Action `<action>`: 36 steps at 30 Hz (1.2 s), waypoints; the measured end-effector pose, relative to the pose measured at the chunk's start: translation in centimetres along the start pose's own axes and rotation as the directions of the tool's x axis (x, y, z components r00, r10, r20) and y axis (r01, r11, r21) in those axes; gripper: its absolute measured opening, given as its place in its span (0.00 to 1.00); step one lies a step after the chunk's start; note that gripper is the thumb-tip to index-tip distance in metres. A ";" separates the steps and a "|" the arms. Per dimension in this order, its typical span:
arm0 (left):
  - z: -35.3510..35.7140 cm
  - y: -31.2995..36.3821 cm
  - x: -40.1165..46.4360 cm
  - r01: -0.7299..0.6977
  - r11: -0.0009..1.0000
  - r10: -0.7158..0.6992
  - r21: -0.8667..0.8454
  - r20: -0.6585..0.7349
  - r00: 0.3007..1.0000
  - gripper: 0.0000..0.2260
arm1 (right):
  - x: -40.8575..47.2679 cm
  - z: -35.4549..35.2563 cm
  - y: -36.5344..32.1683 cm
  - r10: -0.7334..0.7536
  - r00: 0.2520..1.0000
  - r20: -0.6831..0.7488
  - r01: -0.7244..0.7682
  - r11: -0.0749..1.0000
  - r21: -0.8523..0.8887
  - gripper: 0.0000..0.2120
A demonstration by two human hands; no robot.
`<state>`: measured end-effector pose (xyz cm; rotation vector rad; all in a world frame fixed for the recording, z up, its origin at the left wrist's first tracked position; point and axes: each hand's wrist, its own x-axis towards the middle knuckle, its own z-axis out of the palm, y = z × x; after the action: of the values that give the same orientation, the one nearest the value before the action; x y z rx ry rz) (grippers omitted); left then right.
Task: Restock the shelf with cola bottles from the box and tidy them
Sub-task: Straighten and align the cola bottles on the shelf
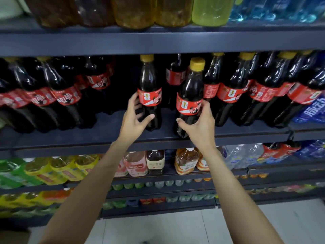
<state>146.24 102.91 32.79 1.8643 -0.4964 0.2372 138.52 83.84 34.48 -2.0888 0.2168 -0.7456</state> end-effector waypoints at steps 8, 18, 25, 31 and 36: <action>-8.1 -3.0 -1.8 0.060 0.996 -0.051 0.070 -0.123 0.991 0.37 | 1.0 8.6 -4.5 -0.031 0.990 0.138 0.030 0.999 0.012 0.34; -7.4 -3.2 -0.9 0.066 0.922 0.079 0.381 -0.352 0.933 0.44 | 4.1 15.4 -6.8 -0.040 0.995 0.094 0.050 0.994 -0.098 0.43; -5.2 -3.1 -1.2 0.261 0.787 0.131 0.558 -0.566 0.814 0.41 | 3.8 15.0 -4.0 -0.115 0.949 0.292 0.133 0.990 -0.044 0.47; -4.4 -3.2 -0.8 0.312 0.761 0.147 0.569 -0.619 0.772 0.36 | 7.9 17.1 -4.5 -0.028 0.966 0.257 0.053 0.995 -0.087 0.43; -4.1 -4.4 -0.8 0.275 0.717 0.272 0.641 -0.619 0.737 0.32 | 11.9 19.7 -4.2 0.012 0.972 0.234 0.014 0.994 -0.110 0.42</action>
<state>147.77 108.12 30.14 2.3066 0.1717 1.2259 159.03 95.01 34.46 -2.2611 0.1281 -0.4898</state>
